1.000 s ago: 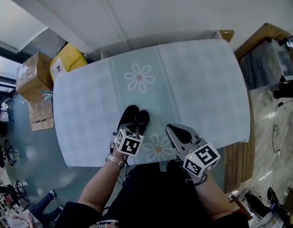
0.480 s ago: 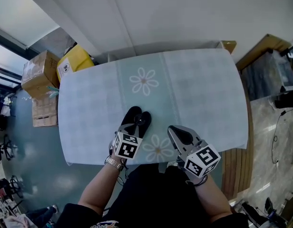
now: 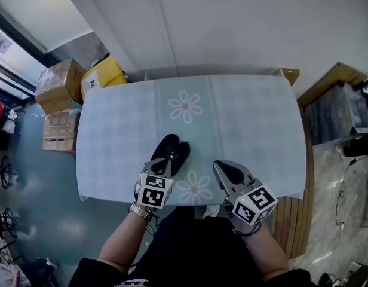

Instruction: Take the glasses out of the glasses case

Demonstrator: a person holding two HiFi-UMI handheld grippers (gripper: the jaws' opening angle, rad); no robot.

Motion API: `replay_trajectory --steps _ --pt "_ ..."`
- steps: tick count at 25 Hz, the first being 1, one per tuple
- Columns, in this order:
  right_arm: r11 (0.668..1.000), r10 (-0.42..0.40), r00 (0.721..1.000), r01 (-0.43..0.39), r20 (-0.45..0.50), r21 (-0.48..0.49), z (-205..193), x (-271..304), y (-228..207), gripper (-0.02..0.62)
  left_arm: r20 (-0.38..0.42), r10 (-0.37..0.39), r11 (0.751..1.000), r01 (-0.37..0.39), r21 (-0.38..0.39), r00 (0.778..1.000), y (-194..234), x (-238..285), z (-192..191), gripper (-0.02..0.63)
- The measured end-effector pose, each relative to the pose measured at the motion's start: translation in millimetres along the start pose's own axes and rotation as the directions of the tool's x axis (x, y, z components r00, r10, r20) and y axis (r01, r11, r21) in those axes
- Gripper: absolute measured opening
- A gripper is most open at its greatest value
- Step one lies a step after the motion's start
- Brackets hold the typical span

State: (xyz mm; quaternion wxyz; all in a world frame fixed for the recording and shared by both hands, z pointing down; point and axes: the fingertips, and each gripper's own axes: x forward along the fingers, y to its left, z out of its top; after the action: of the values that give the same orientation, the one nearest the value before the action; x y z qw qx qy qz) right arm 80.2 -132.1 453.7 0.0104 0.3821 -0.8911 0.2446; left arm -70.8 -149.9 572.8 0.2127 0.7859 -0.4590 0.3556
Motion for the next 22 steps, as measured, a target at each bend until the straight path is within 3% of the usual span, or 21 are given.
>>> replay_trajectory --steps 6,13,22 --pt "0.998 0.045 0.999 -0.045 -0.011 -0.044 5.0 -12.6 6.7 0.023 0.134 0.016 0.993 0.000 -0.114 0.991 -13.8 -37.4 11.4 0.029" --pt "0.987 0.115 0.993 -0.118 -0.031 -0.107 6.3 -27.8 22.8 0.023 0.272 0.058 0.975 0.004 -0.222 0.961 -31.7 -86.0 12.6 0.029" --pt "0.975 0.171 0.984 -0.177 -0.053 -0.131 -1.2 -45.7 41.5 0.023 0.327 0.098 0.964 -0.008 -0.266 0.940 -65.1 -134.0 -10.3 0.029"
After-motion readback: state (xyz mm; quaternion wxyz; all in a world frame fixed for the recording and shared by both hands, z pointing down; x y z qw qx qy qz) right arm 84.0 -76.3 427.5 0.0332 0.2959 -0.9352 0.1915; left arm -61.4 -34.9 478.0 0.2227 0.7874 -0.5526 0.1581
